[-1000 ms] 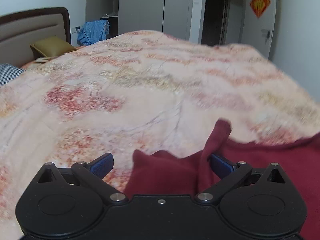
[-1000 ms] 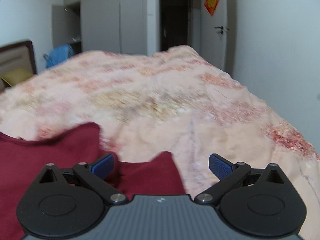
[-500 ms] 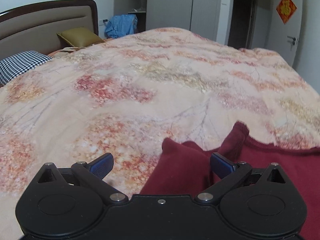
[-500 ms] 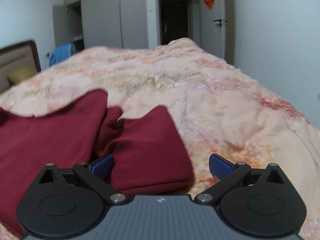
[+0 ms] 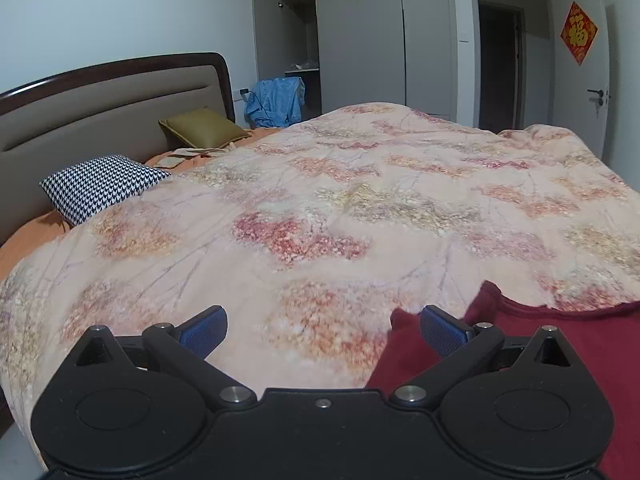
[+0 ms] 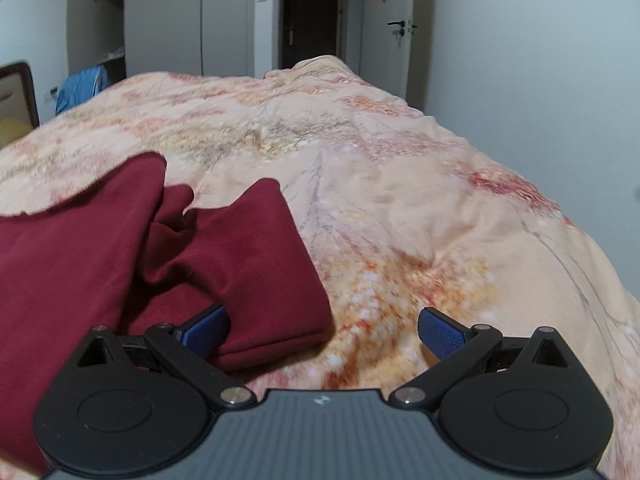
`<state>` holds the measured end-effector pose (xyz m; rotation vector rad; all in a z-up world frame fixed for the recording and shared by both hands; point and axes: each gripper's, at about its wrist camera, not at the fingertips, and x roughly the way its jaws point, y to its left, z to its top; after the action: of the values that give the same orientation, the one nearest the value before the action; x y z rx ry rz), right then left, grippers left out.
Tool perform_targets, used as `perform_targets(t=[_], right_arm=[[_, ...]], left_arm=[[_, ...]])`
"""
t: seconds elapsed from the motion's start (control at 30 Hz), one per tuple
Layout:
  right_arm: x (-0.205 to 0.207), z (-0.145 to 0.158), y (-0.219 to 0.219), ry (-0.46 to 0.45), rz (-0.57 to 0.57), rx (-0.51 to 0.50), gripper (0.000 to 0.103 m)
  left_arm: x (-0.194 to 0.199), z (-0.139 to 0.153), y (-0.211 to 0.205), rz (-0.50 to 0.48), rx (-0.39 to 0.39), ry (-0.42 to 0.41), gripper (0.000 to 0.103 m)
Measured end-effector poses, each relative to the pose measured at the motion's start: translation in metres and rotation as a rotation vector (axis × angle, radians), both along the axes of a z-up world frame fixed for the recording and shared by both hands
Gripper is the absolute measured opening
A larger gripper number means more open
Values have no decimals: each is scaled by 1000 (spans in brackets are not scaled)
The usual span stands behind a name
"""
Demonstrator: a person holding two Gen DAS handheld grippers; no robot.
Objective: Fold small clothes
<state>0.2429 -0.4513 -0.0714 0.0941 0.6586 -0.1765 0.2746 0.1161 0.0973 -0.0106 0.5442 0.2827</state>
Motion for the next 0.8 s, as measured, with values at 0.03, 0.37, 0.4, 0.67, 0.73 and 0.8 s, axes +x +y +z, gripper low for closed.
perform_targets(t=[0.03, 0.37, 0.4, 0.67, 0.73, 0.8], right_arm=[[-5, 2, 0, 0, 9, 9, 103], [-75, 25, 37, -74, 167, -76, 103], [-84, 25, 42, -96, 175, -76, 103], [-134, 15, 91, -179, 192, -28, 103], [-136, 10, 100, -180, 184, -8, 103], [-134, 6, 105, -162, 175, 7, 103]], left_arm=[[-10, 0, 1, -8, -18, -3, 102], [-80, -52, -19, -81, -225, 13, 102], [-84, -58, -22, -86, -237, 18, 102], [-80, -103, -55, -130, -356, 38, 102], [-71, -107, -65, -162, -321, 58, 102], [-65, -112, -69, -163, -318, 74, 102]])
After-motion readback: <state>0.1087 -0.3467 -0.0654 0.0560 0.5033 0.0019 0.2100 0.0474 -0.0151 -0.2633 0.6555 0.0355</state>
